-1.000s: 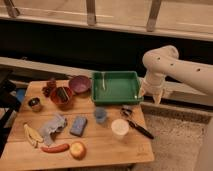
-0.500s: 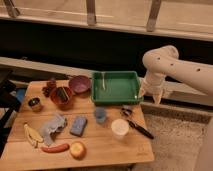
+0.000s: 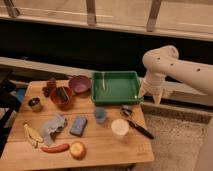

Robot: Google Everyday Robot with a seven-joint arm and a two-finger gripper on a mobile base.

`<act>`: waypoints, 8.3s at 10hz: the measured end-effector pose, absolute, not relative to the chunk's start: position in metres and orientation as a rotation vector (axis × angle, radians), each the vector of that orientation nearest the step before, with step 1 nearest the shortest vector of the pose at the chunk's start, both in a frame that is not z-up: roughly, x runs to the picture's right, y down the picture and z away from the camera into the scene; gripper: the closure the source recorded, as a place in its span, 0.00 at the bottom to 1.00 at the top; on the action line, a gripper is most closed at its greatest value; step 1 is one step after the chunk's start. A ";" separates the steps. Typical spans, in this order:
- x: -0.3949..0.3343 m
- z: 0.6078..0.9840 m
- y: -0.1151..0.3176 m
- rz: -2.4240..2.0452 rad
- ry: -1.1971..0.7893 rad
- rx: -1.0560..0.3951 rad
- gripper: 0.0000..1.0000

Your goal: Place brush in tray

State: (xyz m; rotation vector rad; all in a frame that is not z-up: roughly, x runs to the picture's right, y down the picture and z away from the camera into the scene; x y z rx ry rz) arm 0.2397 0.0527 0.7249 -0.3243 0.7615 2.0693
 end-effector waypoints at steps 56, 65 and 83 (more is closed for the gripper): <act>0.183 0.861 0.190 1.419 0.629 -0.774 1.00; 0.197 0.815 0.132 1.477 0.507 -0.648 1.00; 0.080 0.857 -0.030 1.386 0.357 -0.475 1.00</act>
